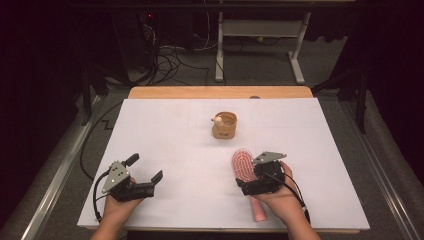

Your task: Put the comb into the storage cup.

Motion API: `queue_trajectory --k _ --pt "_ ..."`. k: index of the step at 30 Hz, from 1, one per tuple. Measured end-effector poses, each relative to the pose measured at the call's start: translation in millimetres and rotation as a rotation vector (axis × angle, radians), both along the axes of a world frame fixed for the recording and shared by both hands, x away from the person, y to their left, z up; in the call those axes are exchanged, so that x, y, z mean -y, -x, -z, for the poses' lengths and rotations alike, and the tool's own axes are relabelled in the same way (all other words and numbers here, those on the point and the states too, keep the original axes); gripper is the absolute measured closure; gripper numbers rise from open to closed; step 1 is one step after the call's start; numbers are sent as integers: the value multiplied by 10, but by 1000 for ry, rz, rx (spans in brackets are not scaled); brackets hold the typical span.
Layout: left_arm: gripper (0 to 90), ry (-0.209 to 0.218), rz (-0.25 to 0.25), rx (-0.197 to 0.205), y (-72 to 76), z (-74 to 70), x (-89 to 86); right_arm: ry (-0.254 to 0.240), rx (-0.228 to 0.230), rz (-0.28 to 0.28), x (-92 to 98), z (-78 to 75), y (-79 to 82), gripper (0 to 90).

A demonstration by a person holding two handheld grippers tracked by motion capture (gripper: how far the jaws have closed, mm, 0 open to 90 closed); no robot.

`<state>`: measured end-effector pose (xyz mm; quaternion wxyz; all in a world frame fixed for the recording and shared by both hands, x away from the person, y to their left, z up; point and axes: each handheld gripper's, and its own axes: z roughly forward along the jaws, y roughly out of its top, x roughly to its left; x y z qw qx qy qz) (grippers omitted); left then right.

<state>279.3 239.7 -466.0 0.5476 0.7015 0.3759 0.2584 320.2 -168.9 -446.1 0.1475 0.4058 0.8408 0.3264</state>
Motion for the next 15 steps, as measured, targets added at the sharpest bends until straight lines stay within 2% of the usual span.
queue_trajectory --k 2,8,11,15 --pt "0 -1 4 -4 -4 2 2 26 -27 18 -30 45 -49 2" --pt "0 5 24 8 -2 -8 27 78 -134 50 -85 87 -198 2" --pt "0 8 30 9 -8 -10 18 108 -152 54 -133 99 -237 1" --pt "0 21 29 8 -16 -14 1 125 -179 64 -187 111 -269 5"
